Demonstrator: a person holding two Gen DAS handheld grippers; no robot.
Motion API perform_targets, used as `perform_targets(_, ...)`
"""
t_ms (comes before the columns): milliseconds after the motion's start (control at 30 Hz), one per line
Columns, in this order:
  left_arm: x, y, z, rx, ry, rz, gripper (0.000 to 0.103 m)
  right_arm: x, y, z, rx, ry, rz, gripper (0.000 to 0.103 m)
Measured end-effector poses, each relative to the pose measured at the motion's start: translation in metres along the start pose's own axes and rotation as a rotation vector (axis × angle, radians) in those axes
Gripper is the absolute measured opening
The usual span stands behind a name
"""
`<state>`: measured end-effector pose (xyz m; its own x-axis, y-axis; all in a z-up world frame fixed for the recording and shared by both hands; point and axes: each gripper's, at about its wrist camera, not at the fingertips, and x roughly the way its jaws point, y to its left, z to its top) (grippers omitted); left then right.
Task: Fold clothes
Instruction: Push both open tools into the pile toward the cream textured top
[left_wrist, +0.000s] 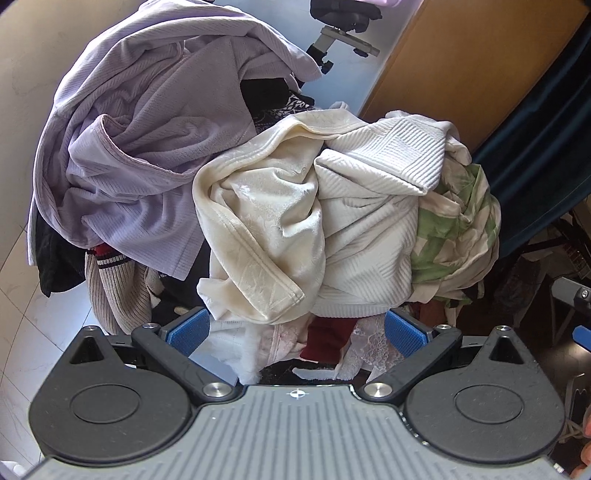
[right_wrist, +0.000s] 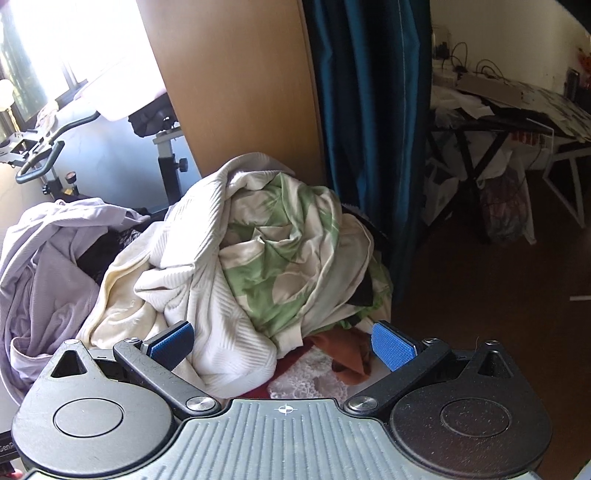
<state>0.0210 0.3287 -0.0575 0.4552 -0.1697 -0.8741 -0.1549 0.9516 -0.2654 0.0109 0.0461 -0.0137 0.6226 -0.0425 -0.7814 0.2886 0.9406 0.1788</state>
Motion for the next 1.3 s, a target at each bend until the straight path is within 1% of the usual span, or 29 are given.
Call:
perform_targets(67,0.002,0.001,0.001,-0.003,-0.002,-0.008,0.103,0.008,0.006,-0.001,-0.052,-0.025,-0.026,0.102)
perform_targets(167,0.002,0.008,0.005,-0.035,-0.021,-0.011,0.103,0.023,0.018,0.002,-0.160,-0.059,-0.076,0.102)
perform_targets(233,0.003,0.011,0.011,-0.062,-0.039,0.022,0.103,0.034,0.023,0.013,-0.174,-0.054,-0.052,0.102)
perform_targets(300,0.004,0.012,0.018,-0.097,-0.050,0.046,0.103,0.042,0.023,0.021,-0.156,-0.034,0.020,0.102)
perform_targets(333,0.005,0.012,0.022,-0.114,-0.052,0.044,0.103,0.046,0.023,0.026,-0.148,-0.028,0.061,0.102)
perform_targets(400,0.009,0.009,0.028,-0.126,-0.058,0.041,0.103,0.057,0.024,0.035,-0.147,-0.020,0.094,0.102)
perform_targets(533,0.019,-0.003,0.039,-0.140,-0.052,0.085,0.103,0.078,0.024,0.056,-0.194,0.014,0.092,0.102)
perform_targets(600,0.025,-0.009,0.045,-0.151,-0.047,0.094,0.103,0.089,0.024,0.065,-0.221,0.025,0.097,0.102)
perform_targets(867,0.052,-0.041,0.063,-0.150,-0.013,0.148,0.103,0.131,0.004,0.094,-0.221,0.078,0.101,0.102)
perform_targets(1033,0.065,-0.056,0.076,-0.172,-0.003,0.141,0.103,0.160,-0.005,0.109,-0.237,0.113,0.118,0.102)
perform_targets(1200,0.076,-0.066,0.091,-0.192,-0.011,0.211,0.103,0.192,-0.013,0.124,-0.257,0.151,0.135,0.102)
perform_targets(1300,0.088,-0.068,0.102,-0.188,-0.012,0.250,0.103,0.212,-0.012,0.132,-0.283,0.171,0.154,0.102)
